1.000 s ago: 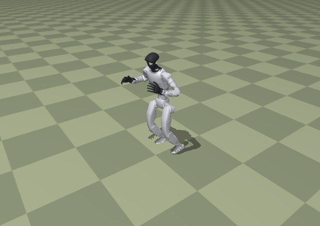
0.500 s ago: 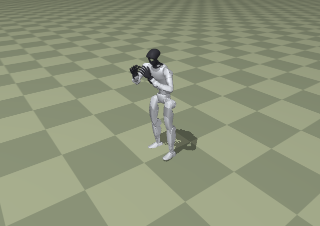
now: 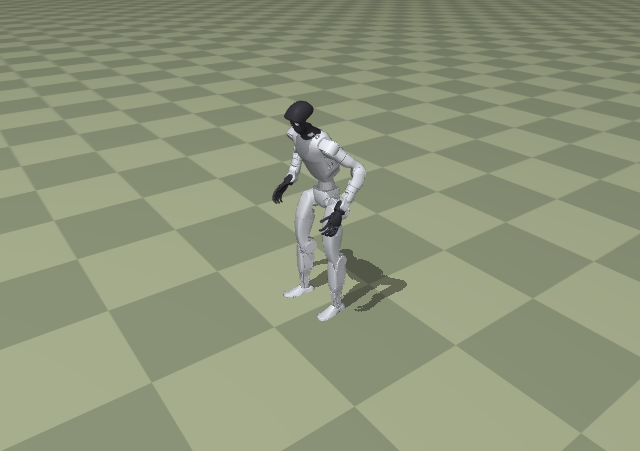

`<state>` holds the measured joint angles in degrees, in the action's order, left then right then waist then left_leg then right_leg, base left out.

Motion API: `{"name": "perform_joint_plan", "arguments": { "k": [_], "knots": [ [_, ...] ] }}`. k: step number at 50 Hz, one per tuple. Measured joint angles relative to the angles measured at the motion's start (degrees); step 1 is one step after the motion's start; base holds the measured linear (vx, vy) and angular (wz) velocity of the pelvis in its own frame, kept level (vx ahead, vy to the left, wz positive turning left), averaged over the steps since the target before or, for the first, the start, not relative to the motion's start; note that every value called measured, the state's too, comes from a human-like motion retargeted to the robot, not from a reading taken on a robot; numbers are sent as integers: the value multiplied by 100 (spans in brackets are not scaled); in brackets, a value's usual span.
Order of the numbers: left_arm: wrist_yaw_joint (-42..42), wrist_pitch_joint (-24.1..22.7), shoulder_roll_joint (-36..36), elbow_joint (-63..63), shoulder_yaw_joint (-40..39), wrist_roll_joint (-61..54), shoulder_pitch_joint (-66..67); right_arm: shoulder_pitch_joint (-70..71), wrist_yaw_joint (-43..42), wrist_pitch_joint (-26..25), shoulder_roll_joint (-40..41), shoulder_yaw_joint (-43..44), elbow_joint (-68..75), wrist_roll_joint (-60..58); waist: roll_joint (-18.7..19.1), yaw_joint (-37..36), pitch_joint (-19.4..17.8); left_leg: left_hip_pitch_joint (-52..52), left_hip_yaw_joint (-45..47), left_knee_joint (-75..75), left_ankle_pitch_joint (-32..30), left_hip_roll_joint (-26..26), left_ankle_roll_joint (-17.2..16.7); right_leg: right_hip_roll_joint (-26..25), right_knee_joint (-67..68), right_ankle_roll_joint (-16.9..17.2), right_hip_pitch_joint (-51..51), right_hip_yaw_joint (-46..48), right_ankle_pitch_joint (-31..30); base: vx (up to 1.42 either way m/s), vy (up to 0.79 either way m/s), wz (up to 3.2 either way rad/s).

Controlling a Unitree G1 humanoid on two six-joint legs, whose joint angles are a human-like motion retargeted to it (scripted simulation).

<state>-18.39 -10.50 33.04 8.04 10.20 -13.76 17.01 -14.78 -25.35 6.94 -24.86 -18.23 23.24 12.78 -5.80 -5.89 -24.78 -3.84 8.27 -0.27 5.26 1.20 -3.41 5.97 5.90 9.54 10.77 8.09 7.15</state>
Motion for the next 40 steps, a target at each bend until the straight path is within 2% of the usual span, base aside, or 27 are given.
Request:
{"name": "perform_joint_plan", "arguments": {
  "k": [5, 8, 11, 13, 15, 18, 20, 22, 24, 26, 28, 30, 31, 32, 33, 34, 35, 36, 37, 38, 40],
  "knots": [
    [114, -176, -45, 27, -716, -457, 1552, -1352, 427, 111, -438, 434, -933, -502, 100, 165, -286, -106, 89, -344, -341, 115, -243, 53, 33, 66, 117, 604, -40, -21, 1, -7],
    [75, -300, 28, -192, -904, -366, 2145, -2202, 611, 191, -598, 734, -1379, -412, 207, 236, -368, -255, 34, -438, -524, 159, -348, 34, 162, 51, 44, 521, -315, -23, -3, 24],
    [-162, -395, 100, -555, -964, -306, 2393, -2847, 712, 258, -844, 862, -1819, -431, 337, 286, -409, -544, -73, -448, -744, 238, -370, -86, 565, -103, 35, 256, -314, -31, -7, 32],
    [-310, -417, 131, -868, -970, -389, 2349, -3074, 793, 264, -1132, 886, -2109, -778, 382, 273, -455, -802, -120, -449, -902, 275, -226, -174, 926, -209, 144, 71, -175, -42, -12, 16],
    [-431, -414, 139, -1234, -955, -572, 2137, -3118, 884, 245, -1498, 916, -2382, -1340, 351, 233, -501, -1232, -117, -266, -953, 264, 93, -194, 1258, -364, 423, -112, 207, -52, -15, 8],
    [-677, -460, -97, -1789, -836, -674, 1464, -2791, 828, 214, -1930, 984, -2680, -1968, 155, 275, -501, -2779, -171, 1391, -368, 118, 522, 17, 2176, -808, 1525, -354, 948, -59, -13, 19],
    [-928, -475, -450, -1976, -633, -495, 800, -2283, 494, 159, -2007, 906, -2680, -2028, 76, 305, -501, -3923, -184, 2897, 195, 144, 702, 113, 3332, -1032, 2488, -444, 1460, -54, -6, -1],
    [-1271, -332, -968, -1779, -332, -25, -201, -1265, -223, 39, -1822, 648, -2320, -1829, 73, 298, -501, -4786, -197, 4249, 527, 352, 842, 54, 4601, -1191, 3291, -491, 1859, -37, -2, -55],
    [-1569, -105, -1458, -1235, -114, 742, -1408, 201, -1147, 40, -1267, 341, -1631, -1472, 106, 211, -501, -5217, -184, 5540, 912, 783, 672, -159, 5621, -1328, 3606, -484, 2111, -23, -1, -105],
    [-1936, 213, -1787, -647, -65, 1318, -3017, 2009, -1722, 90, -419, 201, -1049, -934, 70, 152, -501, -5258, -228, 6055, 1031, 1004, 739, -378, 6102, -1647, 3682, -573, 2186, -30, -5, -102],
    [-2180, 447, -1943, -371, -51, 1961, -4636, 3590, -1841, 403, 665, 262, -1048, -239, 87, 91, -501, -4976, -251, 6175, 1005, 1129, 740, -537, 6246, -1854, 3481, -620, 2093, -29, -8, -80],
    [-2236, 558, -1849, -460, 126, 2528, -6099, 4851, -1560, 821, 1617, 162, -1595, 479, 203, 45, -441, -4388, -236, 5727, 871, 1136, 718, -582, 5853, -1890, 3004, -564, 1729, -29, -10, -38],
    [-2300, 555, -1631, -649, 325, 2627, -6714, 5440, -1418, 891, 1829, -38, -1968, 647, 248, 76, -253, -4025, -231, 4939, 688, 969, 907, -529, 5202, -1966, 2765, -527, 1317, -36, -11, 13],
    [-2364, 520, -1365, -870, 556, 2686, -7273, 6008, -1119, 914, 1942, -231, -2360, 740, 293, 117, -64, -3585, -223, 4025, 540, 780, 1016, -459, 4430, -1935, 2461, -482, 807, -40, -11, 54],
    [-2428, 421, -1004, -1156, 852, 2665, -7719, 6535, -510, 840, 1856, -407, -2791, 684, 335, 176, 126, -2991, -207, 2860, 462, 546, 965, -350, 3413, -1686, 2027, -421, 100, -35, -7, 78],
    [-2555, 268, -635, -1506, 1150, 2641, -8033, 7021, -821, 762, 1716, -477, -3180, 298, 366, 233, 324, -2354, -63, 1758, 587, 346, 718, -249, 2235, -1211, 1488, -362, -819, -29, -4, 99],
    [-2713, 89, -261, -1888, 1449, 2616, -8279, 7485, -1593, 681, 1549, -492, -3547, -251, 392, 287, 526, -1694, 145, 687, 813, 161, 371, -151, 978, -621, 897, -303, -1845, -27, -2, 120],
    [-2626, -104, 103, -2257, 1748, 2617, -8435, 7892, -1715, 497, 1234, -431, -3832, -772, 342, 340, 779, -1252, 733, 118, 926, -21, 8, 15, 137, 59, 525, -168, -2534, -32, -9, 122],
    [-2496, -284, 485, -2592, 2046, 2593, -8610, 8314, -1775, 326, 895, -377, -4075, -1245, 314, 352, 1019, -910, 1284, -303, 899, -86, -376, 63, -522, 519, 269, 60, -2936, -46, -32, 96],
    [-2279, -440, 903, -2860, 2341, 2517, -8820, 8768, -1707, 182, 508, -339, -4237, -1624, 330, 283, 1235, -769, 1759, -430, 594, 85, -800, -125, -816, 539, 249, 469, -2765, -55, -37, 54],
    [-1900, -656, 1646, -3274, 2846, 2090, -9175, 9357, -1656, 7, -329, -332, -4544, -2008, 351, 88, 1703, -498, 1557, -473, 49, 58, -1067, -227, -999, 546, 141, 795, -1993, -55, -10, 24]
  ]
}}
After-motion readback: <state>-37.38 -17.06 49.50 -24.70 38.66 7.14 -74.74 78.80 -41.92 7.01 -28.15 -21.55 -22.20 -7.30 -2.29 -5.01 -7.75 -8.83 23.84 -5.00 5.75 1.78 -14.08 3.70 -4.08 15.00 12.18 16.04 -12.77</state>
